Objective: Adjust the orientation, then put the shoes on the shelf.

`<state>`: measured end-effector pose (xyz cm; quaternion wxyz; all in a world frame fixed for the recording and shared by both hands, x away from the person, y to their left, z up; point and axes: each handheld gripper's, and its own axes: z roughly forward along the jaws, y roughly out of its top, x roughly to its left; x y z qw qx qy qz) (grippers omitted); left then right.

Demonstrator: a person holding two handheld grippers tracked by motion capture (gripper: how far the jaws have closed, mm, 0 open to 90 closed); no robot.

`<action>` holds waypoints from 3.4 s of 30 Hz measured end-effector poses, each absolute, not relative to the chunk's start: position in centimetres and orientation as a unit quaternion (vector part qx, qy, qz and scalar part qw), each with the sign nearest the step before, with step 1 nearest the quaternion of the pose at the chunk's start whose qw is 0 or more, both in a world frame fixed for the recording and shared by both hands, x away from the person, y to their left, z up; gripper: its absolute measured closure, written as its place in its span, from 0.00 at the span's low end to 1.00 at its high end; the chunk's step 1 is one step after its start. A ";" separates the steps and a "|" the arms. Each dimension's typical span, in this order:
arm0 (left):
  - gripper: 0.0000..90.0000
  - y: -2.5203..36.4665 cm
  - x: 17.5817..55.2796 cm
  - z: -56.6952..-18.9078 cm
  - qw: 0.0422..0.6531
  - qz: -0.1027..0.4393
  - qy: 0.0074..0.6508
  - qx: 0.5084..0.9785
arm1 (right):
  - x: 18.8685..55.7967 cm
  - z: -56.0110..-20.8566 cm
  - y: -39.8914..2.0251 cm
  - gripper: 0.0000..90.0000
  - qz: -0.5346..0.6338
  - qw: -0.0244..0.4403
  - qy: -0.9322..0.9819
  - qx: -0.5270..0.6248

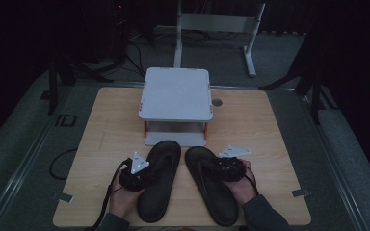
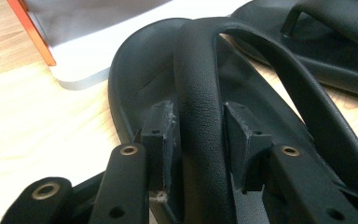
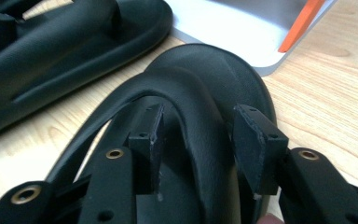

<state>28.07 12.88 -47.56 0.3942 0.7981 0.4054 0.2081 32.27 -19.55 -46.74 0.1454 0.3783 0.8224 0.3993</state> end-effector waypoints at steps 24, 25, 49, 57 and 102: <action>0.68 12.7 28.2 -48.0 0.398 0.207 0.409 0.795 | 33.3 -46.5 -16.8 0.75 0.407 0.138 0.799 0.420; 0.68 12.7 28.1 -48.0 0.397 0.206 0.409 0.795 | 33.3 -46.5 -16.7 0.74 0.408 0.138 0.798 0.422; 0.57 13.4 25.3 -46.3 0.417 0.208 0.410 0.784 | 28.7 -47.0 -23.4 0.51 0.379 0.156 0.816 0.407; 0.54 11.8 24.5 -45.9 0.432 0.182 0.389 0.793 | 27.9 -47.8 -22.8 0.55 0.354 0.150 0.836 0.392; 0.61 6.3 23.8 -47.8 0.353 0.211 0.425 0.807 | 26.6 -47.8 -18.7 0.52 0.375 0.130 0.869 0.295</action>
